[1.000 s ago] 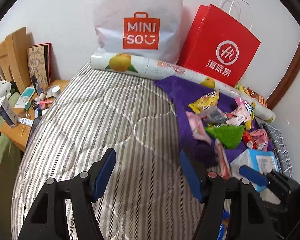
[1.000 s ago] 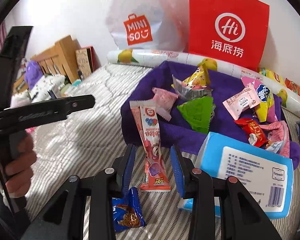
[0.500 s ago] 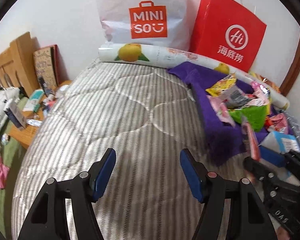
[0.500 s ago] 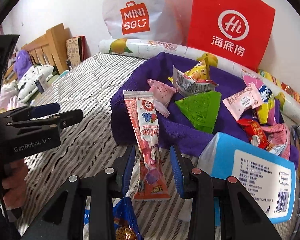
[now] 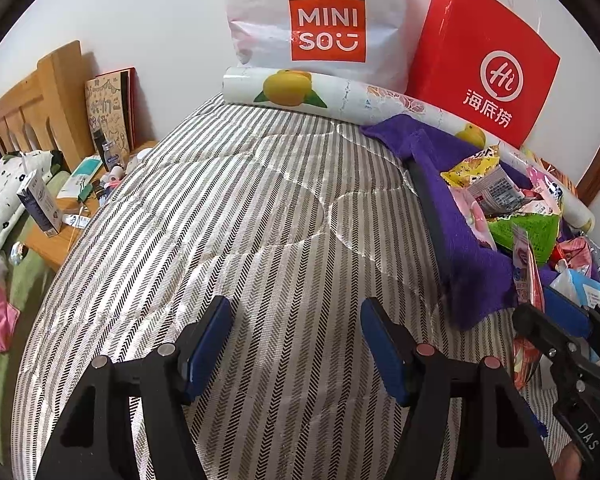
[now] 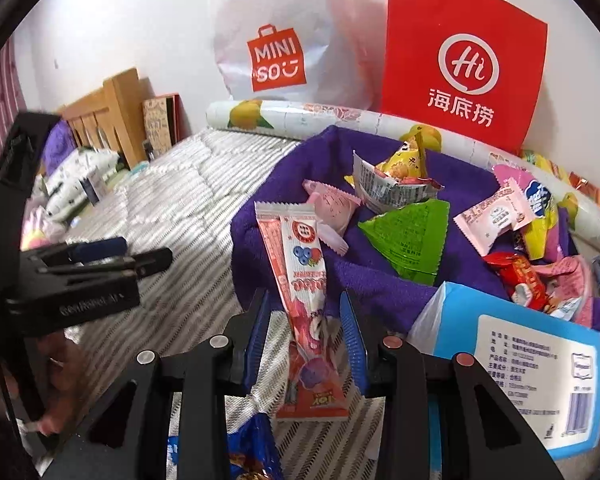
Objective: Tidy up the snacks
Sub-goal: 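Grasp the pink stick candy packet with the right tool and lift it, then grasp the blue chocolate-chip cookie bag with the left tool while the right tool holds the pink packet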
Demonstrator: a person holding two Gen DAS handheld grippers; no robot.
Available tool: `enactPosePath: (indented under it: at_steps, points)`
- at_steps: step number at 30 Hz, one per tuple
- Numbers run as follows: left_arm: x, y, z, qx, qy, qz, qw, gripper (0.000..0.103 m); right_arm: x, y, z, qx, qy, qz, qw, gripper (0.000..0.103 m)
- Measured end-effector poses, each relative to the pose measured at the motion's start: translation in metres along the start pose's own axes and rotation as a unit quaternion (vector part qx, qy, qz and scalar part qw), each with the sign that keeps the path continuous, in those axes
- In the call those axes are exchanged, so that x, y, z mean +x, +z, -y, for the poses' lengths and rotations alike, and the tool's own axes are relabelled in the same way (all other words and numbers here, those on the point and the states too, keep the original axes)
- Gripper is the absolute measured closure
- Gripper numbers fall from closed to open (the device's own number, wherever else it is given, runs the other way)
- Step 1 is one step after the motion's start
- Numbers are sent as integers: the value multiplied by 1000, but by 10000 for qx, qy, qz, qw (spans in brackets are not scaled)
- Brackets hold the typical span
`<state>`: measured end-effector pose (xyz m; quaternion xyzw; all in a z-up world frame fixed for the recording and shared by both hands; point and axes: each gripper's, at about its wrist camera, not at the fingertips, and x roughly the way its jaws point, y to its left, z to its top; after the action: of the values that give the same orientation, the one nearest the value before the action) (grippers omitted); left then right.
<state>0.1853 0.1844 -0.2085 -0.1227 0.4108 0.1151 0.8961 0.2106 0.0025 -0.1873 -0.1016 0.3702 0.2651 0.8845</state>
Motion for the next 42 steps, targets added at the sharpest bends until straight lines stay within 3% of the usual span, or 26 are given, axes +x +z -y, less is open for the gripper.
enactPosePath:
  at_steps: [8,14,17,23,29,39,42]
  points:
    - [2,0,1,-20,-17,5,10000,35,2,0,-3,-85,-27,-44,10000,72]
    - [5,0,9,261,199,-82,9994,34,4,-1,-4,-115,-100,-63,9999,73]
    - [4,1,9,262,199,-83,9994,34,6,-4,-7,-275,-249,-43,9993,84]
    - [4,2,8,253,190,-80,9995,34,-5,-3,-4,-120,87,174,9997,88]
    - [2,2,5,169,61,-54,9998,34,-41,6,-9,4,211,485,9986,88]
    - [-7,-5,10,79,-60,-64,9999,33,-121,-2,13,392,-136,821,9958,88]
    - [-15,-17,26,276,-206,-145,9993,33,-137,-12,26,480,-308,789,9953,88]
